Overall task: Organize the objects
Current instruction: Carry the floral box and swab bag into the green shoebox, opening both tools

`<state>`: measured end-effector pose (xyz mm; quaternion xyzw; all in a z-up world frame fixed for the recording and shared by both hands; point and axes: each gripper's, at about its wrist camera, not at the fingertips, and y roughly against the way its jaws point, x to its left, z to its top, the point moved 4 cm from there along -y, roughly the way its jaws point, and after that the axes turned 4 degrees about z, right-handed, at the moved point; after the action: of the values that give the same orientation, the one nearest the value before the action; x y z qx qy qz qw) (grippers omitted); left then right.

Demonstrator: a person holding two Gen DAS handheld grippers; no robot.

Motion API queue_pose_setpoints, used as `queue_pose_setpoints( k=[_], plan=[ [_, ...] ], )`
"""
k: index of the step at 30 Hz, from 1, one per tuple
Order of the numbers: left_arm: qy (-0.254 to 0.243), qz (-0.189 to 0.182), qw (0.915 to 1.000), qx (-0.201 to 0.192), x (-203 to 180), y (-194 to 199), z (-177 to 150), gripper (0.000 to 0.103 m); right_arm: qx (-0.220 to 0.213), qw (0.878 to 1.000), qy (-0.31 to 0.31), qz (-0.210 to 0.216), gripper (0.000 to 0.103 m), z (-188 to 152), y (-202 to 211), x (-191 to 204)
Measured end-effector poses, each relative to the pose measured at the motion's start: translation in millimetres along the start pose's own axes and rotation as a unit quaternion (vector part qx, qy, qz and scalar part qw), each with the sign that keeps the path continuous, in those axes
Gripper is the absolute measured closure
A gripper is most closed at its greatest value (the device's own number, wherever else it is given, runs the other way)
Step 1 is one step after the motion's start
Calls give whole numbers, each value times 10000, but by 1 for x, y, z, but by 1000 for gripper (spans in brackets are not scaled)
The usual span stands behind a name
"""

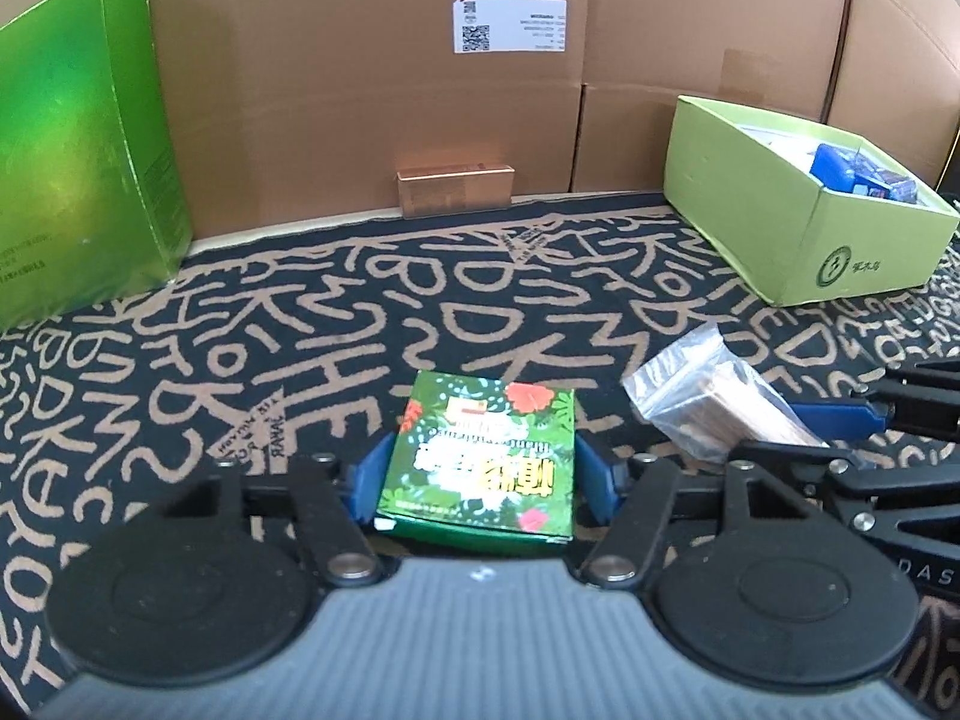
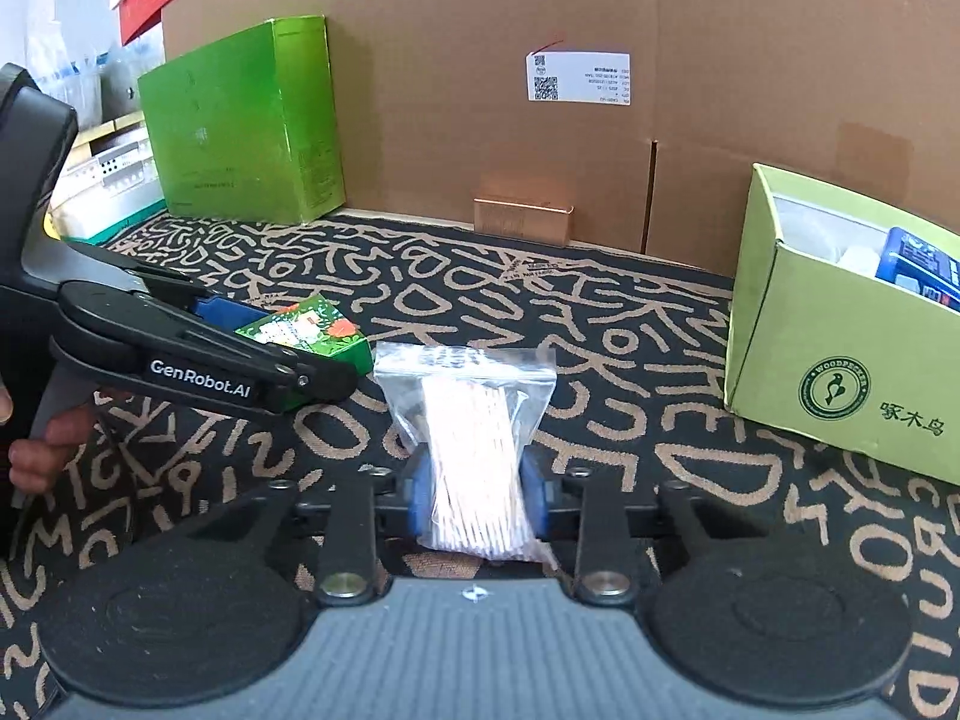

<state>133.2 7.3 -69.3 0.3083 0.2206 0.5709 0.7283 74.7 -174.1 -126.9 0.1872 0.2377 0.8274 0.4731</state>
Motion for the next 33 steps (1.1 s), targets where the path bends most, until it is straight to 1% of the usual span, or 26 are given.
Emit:
queue_pose_setpoints(
  k=[3,5,7,10,13,16,19,23,26,29,33],
  plan=[
    [7,-145,9998,-113,-9,9,7,40,-124,9999,-80,25,73,2,10,-2],
    [-32,-262,9992,-284,-19,17,17,40,-305,9995,-114,30,73,8,23,-6],
    [-69,-434,9978,-488,-32,25,31,40,-527,9985,-126,-76,73,15,37,-13],
    [-115,-698,9945,-773,-53,35,54,40,-916,9950,-131,-371,73,28,62,-28],
    [-200,-882,9906,-1027,-77,42,78,40,-1268,9891,-131,-743,73,39,86,-47],
    [-376,-994,9863,-1261,-105,47,100,39,-1529,9813,-165,-1156,73,48,106,-70],
    [-523,-994,9838,-1395,-131,43,123,39,-1691,9725,-251,-1582,73,54,120,-96],
    [-525,-1066,9823,-1445,-162,31,150,39,-1824,9605,-508,-2037,73,60,131,-133],
    [-476,-1039,9839,-1370,-180,11,169,39,-1865,9528,-751,-2273,73,62,132,-161],
    [-396,-1053,9861,-1220,-196,-12,181,42,-1818,9457,-1043,-2485,73,64,127,-193],
    [-408,-1011,9881,-1088,-209,-35,191,42,-1665,9379,-1174,-2807,73,67,111,-228]
  ],
)
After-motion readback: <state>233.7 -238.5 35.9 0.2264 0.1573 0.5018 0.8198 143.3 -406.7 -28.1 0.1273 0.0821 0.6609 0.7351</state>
